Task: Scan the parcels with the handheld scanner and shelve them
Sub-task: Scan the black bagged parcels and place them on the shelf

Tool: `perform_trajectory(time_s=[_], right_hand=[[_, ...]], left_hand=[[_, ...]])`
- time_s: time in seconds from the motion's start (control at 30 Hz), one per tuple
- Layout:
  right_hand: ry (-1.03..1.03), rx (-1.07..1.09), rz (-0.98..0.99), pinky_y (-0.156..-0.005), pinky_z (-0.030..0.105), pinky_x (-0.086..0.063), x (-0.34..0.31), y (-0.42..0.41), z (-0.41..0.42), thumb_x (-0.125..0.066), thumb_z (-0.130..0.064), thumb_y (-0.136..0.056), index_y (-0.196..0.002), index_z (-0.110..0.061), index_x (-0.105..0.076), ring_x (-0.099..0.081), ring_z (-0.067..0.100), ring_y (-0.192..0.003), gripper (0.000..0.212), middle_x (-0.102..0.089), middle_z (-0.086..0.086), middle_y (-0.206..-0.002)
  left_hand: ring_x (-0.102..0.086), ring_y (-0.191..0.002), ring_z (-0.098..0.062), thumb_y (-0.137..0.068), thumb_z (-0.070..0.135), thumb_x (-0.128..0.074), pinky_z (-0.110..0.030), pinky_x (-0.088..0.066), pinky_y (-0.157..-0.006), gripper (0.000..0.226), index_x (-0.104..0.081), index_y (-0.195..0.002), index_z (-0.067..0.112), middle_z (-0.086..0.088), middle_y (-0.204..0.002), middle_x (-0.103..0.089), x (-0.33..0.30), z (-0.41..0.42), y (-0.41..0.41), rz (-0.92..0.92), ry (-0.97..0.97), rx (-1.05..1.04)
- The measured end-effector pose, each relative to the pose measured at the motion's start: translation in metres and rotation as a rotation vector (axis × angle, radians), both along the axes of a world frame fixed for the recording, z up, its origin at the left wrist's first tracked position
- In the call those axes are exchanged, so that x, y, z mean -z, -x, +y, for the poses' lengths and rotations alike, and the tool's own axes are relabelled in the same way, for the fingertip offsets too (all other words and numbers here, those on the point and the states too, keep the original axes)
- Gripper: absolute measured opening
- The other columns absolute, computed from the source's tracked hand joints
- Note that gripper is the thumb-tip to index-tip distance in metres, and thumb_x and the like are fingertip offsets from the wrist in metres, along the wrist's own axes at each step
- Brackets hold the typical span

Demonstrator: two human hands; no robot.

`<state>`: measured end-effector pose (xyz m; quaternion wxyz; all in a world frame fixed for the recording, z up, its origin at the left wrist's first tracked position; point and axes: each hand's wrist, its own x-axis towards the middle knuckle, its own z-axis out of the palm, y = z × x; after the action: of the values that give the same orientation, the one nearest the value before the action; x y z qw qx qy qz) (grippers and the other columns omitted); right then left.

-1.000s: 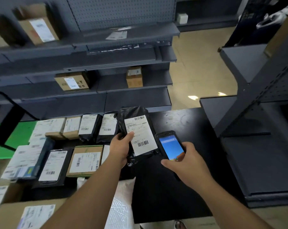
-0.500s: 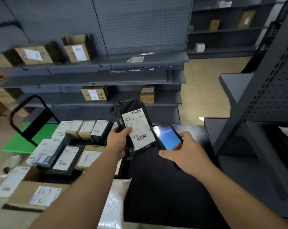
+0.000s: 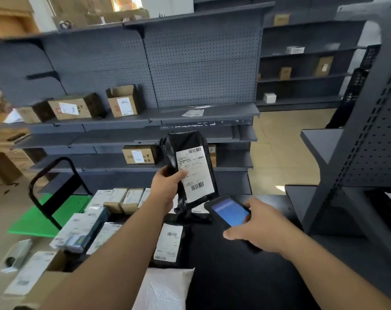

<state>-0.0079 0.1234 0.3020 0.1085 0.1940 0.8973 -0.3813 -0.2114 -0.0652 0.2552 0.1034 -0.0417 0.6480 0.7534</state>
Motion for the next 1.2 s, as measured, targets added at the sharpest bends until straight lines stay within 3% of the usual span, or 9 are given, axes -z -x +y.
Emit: perform_trajectory(time_s=[0.27, 0.43, 0.77, 0.9, 1.07, 1.2], right_hand=[[-0.004, 0.026, 0.013, -0.071, 0.04, -0.062, -0.006, 0.0, -0.022, -0.083, -0.064, -0.051, -0.121, -0.029, -0.05, -0.069, 0.02, -0.081, 0.085, -0.066, -0.001, -0.098], [0.006, 0.042, 0.025, -0.073, 0.043, -0.063, -0.009, -0.002, -0.03, -0.084, -0.063, -0.051, -0.109, -0.031, -0.051, -0.069, 0.02, -0.081, 0.075, -0.067, 0.001, -0.097], [-0.033, 0.097, 0.005, -0.083, 0.039, -0.061, -0.012, -0.007, -0.037, -0.085, -0.06, -0.06, -0.124, -0.027, -0.049, -0.067, 0.016, -0.092, 0.081, -0.064, -0.003, -0.104], [-0.013, 0.131, 0.011, -0.079, 0.042, -0.063, -0.013, -0.008, -0.039, -0.086, -0.056, -0.061, -0.112, -0.026, -0.052, -0.071, 0.021, -0.089, 0.068, -0.067, 0.001, -0.1], [-0.004, 0.241, 0.092, -0.077, 0.036, -0.061, -0.01, -0.015, -0.038, -0.088, -0.055, -0.064, -0.119, -0.029, -0.051, -0.068, 0.015, -0.089, 0.071, -0.065, -0.005, -0.102], [0.01, 0.394, 0.147, -0.075, 0.037, -0.06, -0.01, -0.028, -0.031, -0.089, -0.054, -0.067, -0.113, -0.03, -0.053, -0.067, 0.014, -0.084, 0.064, -0.065, -0.005, -0.097]], left_hand=[[-0.078, -0.099, -0.03, -0.09, 0.009, -0.082, -0.054, -0.064, -0.087, 0.039, -0.064, -0.124, 0.016, -0.007, -0.114, -0.078, -0.01, -0.019, 0.004, 0.028, 0.018, -0.001], [-0.078, -0.1, -0.03, -0.091, 0.009, -0.081, -0.054, -0.064, -0.088, 0.043, -0.061, -0.129, 0.015, -0.007, -0.117, -0.077, -0.01, -0.024, 0.003, 0.024, -0.008, 0.012], [-0.079, -0.097, -0.025, -0.092, 0.01, -0.08, -0.051, -0.065, -0.085, 0.041, -0.062, -0.128, 0.016, -0.003, -0.116, -0.077, -0.006, -0.024, 0.001, 0.02, -0.019, 0.04], [-0.078, -0.099, -0.024, -0.093, 0.011, -0.079, -0.049, -0.065, -0.088, 0.035, -0.064, -0.124, 0.018, -0.002, -0.115, -0.078, -0.003, -0.022, 0.004, 0.011, -0.024, 0.063], [-0.079, -0.095, -0.023, -0.094, 0.014, -0.079, -0.044, -0.066, -0.08, 0.032, -0.065, -0.123, 0.019, -0.001, -0.11, -0.08, 0.003, -0.011, 0.001, 0.0, -0.013, 0.12], [-0.079, -0.098, -0.024, -0.094, 0.013, -0.078, -0.045, -0.066, -0.083, 0.031, -0.066, -0.123, 0.017, -0.002, -0.112, -0.08, 0.011, 0.013, -0.008, -0.013, -0.017, 0.207]])
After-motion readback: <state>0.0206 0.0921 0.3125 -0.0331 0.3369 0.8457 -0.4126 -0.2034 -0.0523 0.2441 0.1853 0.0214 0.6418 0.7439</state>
